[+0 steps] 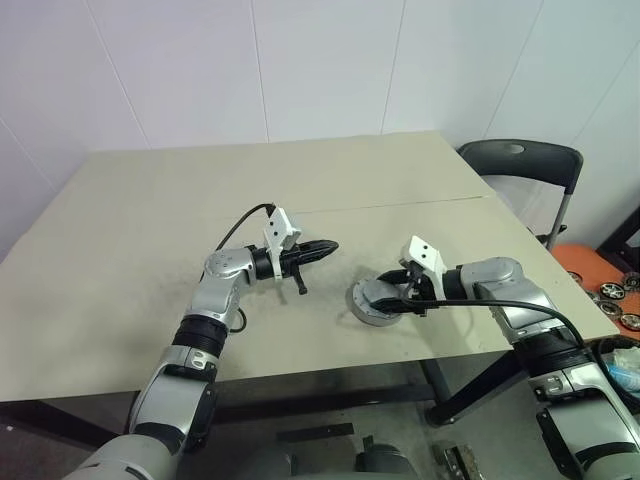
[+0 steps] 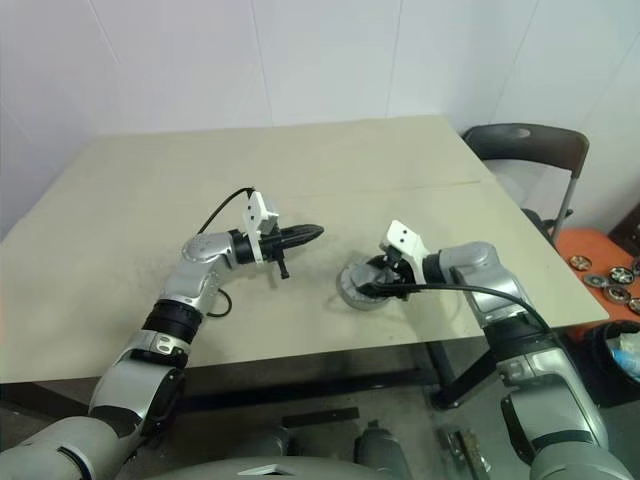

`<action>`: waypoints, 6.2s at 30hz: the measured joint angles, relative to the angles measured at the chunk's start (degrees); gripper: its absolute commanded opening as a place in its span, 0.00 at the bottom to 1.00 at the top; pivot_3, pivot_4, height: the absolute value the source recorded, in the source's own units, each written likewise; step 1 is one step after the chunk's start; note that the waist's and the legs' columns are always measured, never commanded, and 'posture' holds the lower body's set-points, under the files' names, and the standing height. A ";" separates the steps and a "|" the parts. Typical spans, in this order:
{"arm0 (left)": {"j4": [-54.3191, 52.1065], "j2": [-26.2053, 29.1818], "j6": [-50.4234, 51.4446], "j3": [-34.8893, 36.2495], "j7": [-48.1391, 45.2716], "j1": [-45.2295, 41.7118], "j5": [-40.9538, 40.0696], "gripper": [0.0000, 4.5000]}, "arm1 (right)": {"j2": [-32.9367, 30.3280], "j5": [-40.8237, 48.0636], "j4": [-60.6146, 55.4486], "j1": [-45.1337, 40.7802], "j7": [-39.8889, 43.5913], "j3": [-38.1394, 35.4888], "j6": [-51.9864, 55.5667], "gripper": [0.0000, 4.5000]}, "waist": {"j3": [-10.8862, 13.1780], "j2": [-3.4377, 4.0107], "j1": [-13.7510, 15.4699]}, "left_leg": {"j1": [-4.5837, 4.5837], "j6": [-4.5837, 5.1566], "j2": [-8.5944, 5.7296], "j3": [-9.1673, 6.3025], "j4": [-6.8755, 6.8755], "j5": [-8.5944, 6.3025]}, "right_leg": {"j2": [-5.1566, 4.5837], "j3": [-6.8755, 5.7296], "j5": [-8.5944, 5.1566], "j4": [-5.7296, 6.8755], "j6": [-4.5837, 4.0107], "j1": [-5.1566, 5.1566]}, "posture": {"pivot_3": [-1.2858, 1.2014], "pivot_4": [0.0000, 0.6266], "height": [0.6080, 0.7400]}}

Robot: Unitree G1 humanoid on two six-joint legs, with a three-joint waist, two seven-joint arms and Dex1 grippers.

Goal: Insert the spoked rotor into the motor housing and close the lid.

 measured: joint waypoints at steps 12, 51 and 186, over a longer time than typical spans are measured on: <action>0.02 -0.33 -0.03 -1.20 -0.01 -0.09 0.01 0.00 | -0.79 -0.23 2.72 -0.52 -1.36 1.21 -0.02 0.68 | 0.00 -0.01 1.53 | 1.14 0.02 0.01 0.05 0.21 -0.02 | 0.03 -0.09 -0.29 -0.22 0.10 1.36 | 0.52 0.00 1.00; 2.55 -3.65 -0.09 -5.20 -2.15 -1.24 0.55 0.00 | -2.34 1.31 2.23 -0.59 -2.58 1.23 2.74 0.68 | 0.12 0.06 1.60 | 0.88 0.11 0.03 -0.03 0.58 -0.09 | 0.04 -0.09 -0.31 -0.75 0.25 1.48 | 0.52 0.00 1.00; 27.95 -6.52 -11.96 -11.12 -0.49 -13.29 17.80 0.00 | 26.91 27.82 1.75 1.10 -43.72 -45.07 56.64 0.75 | 0.03 0.71 -3.45 | 0.79 0.18 0.32 -0.24 -0.43 -0.44 | -0.03 -0.66 -0.05 -1.60 0.15 0.97 | 0.52 0.00 1.00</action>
